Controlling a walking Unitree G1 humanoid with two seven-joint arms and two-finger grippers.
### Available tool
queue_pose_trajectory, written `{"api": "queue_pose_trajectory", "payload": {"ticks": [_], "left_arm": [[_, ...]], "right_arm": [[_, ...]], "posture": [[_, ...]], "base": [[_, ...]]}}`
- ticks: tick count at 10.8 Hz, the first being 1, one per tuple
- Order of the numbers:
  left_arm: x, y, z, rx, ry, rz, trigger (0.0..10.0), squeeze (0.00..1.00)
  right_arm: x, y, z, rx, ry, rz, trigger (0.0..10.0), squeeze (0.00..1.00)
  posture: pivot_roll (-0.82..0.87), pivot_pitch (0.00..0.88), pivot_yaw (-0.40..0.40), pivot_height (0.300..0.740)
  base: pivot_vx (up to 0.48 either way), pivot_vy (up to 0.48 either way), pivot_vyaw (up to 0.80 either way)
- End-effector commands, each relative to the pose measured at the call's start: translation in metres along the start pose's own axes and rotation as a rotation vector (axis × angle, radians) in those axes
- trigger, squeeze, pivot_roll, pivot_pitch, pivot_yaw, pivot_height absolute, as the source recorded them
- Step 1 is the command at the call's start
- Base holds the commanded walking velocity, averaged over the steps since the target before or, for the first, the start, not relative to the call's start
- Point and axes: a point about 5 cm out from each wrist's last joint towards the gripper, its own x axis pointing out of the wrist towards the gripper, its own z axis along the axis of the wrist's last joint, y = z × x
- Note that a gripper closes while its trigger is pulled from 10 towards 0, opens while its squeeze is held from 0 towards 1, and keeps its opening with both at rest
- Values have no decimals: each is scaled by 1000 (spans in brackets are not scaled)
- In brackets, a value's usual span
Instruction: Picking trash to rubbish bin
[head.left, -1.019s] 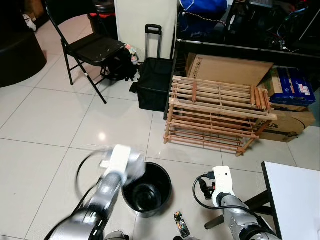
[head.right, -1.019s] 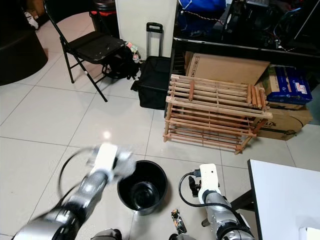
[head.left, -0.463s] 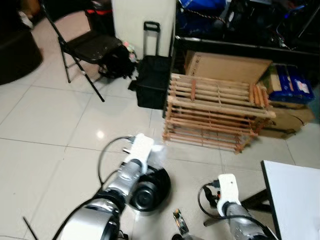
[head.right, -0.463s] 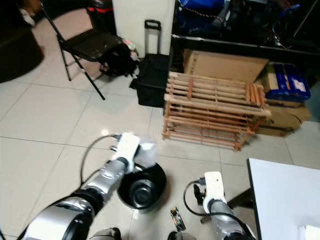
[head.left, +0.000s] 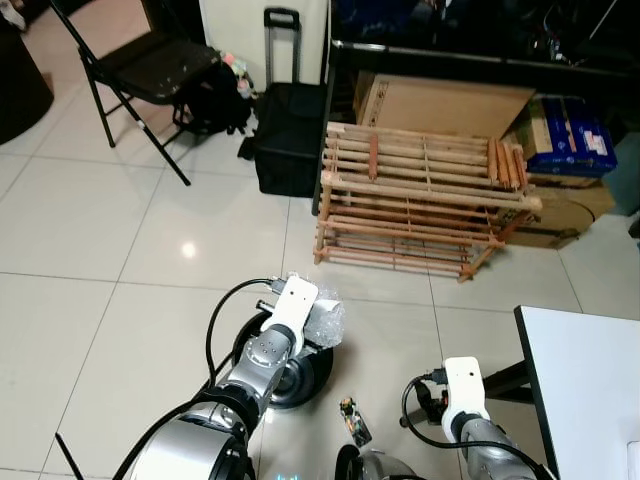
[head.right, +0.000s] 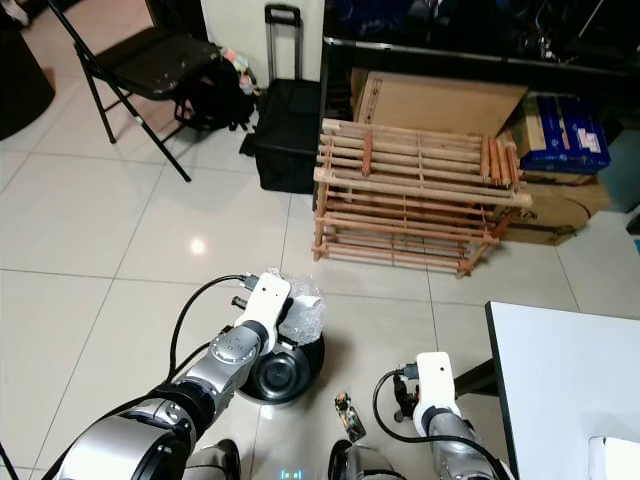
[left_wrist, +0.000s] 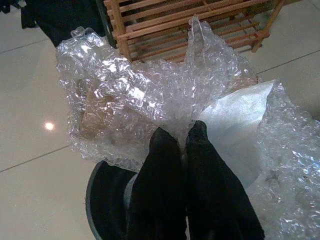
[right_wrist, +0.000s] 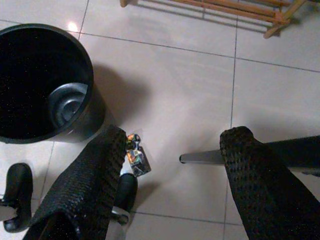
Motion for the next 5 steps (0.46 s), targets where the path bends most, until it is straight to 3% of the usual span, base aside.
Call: {"api": "queue_pose_trajectory", "payload": {"ticks": [1, 2, 3, 4, 5], "left_arm": [[-1, -5, -6, 10, 31, -23, 10000, 0], [-1, -3, -5, 15, 28, -19, 10000, 0], [-1, -3, -5, 19, 26, -18, 10000, 388], [-1, -3, -5, 20, 26, -18, 10000, 878], [0, -2, -4, 24, 25, -15, 10000, 831]], "right_arm": [[-4, -2, -9, 1, 22, -4, 10000, 0], [-4, -1, -9, 1, 22, -1, 10000, 0], [-4, -1, -9, 0, 23, -1, 10000, 0], [-4, -1, -9, -1, 24, -2, 10000, 0], [-4, -2, -9, -2, 26, -2, 10000, 0]], "posture": [[-95, 228, -81, 740], [-95, 225, -79, 740], [-92, 223, -78, 740], [-91, 222, -78, 740], [-88, 221, -80, 740]], "base": [[0, 0, 0], [0, 0, 0], [0, 0, 0], [0, 0, 0], [0, 0, 0]]}}
